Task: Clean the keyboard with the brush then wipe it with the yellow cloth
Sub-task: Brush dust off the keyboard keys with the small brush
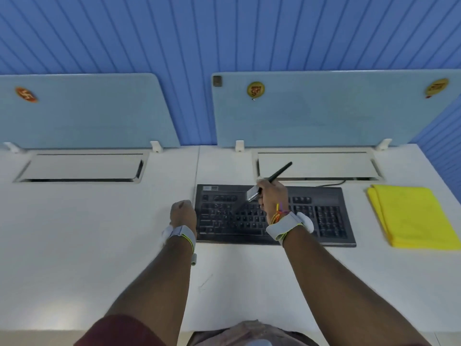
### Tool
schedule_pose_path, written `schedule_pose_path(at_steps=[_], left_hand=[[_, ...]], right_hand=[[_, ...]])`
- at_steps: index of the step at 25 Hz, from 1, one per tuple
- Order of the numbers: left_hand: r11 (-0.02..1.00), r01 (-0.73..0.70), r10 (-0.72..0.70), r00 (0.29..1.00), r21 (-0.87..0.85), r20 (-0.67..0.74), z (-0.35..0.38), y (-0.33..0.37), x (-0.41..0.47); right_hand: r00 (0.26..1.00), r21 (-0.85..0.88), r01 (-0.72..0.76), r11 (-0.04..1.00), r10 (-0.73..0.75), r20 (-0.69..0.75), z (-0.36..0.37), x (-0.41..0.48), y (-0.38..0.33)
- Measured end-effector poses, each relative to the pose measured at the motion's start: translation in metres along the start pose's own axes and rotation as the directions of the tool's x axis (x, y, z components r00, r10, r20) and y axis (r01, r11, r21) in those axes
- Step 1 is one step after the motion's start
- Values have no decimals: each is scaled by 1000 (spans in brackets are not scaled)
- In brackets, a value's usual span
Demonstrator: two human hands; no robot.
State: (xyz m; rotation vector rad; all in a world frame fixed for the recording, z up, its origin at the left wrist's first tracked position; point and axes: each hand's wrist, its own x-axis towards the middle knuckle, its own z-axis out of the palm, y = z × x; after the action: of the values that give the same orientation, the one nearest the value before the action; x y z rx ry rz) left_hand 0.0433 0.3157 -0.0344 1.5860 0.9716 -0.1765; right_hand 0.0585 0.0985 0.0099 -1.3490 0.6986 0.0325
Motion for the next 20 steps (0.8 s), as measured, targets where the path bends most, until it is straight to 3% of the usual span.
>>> schedule_pose_path(at_steps=[3,5,6,7,9,10,12,14,16,18,19,20], left_hand=[[990,137,-139,960,21,242,-9,-16,43],[979,204,-202,930,28,306,-12,-20,53],[977,210,-211,924,39,318,-13,-18,48],[977,205,-211,913,54,349,-14,-15,41],[977,201,-211,898,66,386,-16,-15,35],[978,205,-206,891,45,406,-16,-13,32],[982,190,-178,893,12,414,-15,-15,40],[981,192,-170,898,-12,406,-11,-19,45],[980,199,-175,907,-23,383,-12,-21,48],[979,201,-178,908,-21,379,-12,-25,52],[980,197,-180,911,-6,372,-12,-26,53],[981,195,-182,909,2,374,-13,-27,53]], right_hand=[[995,-74,91,993,-88,44,39,-11,4],[990,-91,98,991,-87,112,54,-15,10],[986,-206,130,970,-105,130,56,-17,13],[976,-421,213,882,-168,142,55,-19,17],[913,-771,363,523,-364,183,44,-23,22],[860,-810,409,421,-476,187,38,-25,20],[766,-779,497,383,-616,185,33,-29,18],[819,-719,537,442,-476,320,38,-31,18],[868,-608,457,649,-178,464,51,-35,25],[924,-388,225,893,-69,377,61,-34,22],[958,-324,158,933,-64,281,61,-30,19],[969,-353,182,918,-106,225,58,-24,16]])
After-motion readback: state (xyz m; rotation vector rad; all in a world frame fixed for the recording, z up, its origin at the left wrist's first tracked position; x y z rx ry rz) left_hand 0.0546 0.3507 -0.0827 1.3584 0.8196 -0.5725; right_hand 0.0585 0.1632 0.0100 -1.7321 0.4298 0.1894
